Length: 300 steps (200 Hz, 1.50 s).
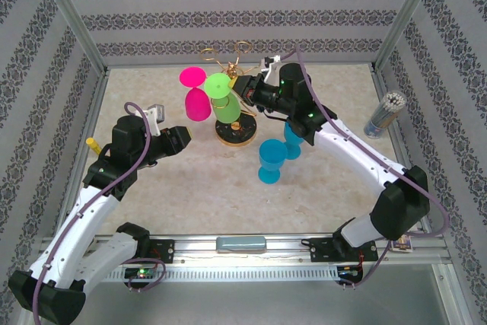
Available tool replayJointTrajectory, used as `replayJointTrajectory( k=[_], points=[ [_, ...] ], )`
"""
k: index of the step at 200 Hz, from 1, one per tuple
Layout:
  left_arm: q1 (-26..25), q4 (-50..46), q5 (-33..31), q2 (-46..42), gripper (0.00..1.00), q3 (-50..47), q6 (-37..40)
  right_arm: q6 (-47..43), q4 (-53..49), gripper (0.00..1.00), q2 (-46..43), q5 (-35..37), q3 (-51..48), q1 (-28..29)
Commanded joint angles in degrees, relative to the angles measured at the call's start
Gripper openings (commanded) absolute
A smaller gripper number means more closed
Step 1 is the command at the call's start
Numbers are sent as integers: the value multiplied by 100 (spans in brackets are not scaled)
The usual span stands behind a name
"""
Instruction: Take the wine glass off the wine glass rack
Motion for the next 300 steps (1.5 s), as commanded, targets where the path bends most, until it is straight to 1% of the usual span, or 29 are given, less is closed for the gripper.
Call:
replayJointTrajectory(
  k=[1, 124, 300],
  points=[
    [96, 181, 64, -81, 36, -44, -33, 109, 299, 0, 99, 5, 233, -75],
    [113, 137, 56, -96, 36, -45, -27, 93, 321, 0, 323, -279, 513, -36],
    [118, 137, 52, -186, 36, -60, -114, -119, 16, 0, 214, -592, 507, 136]
  ],
)
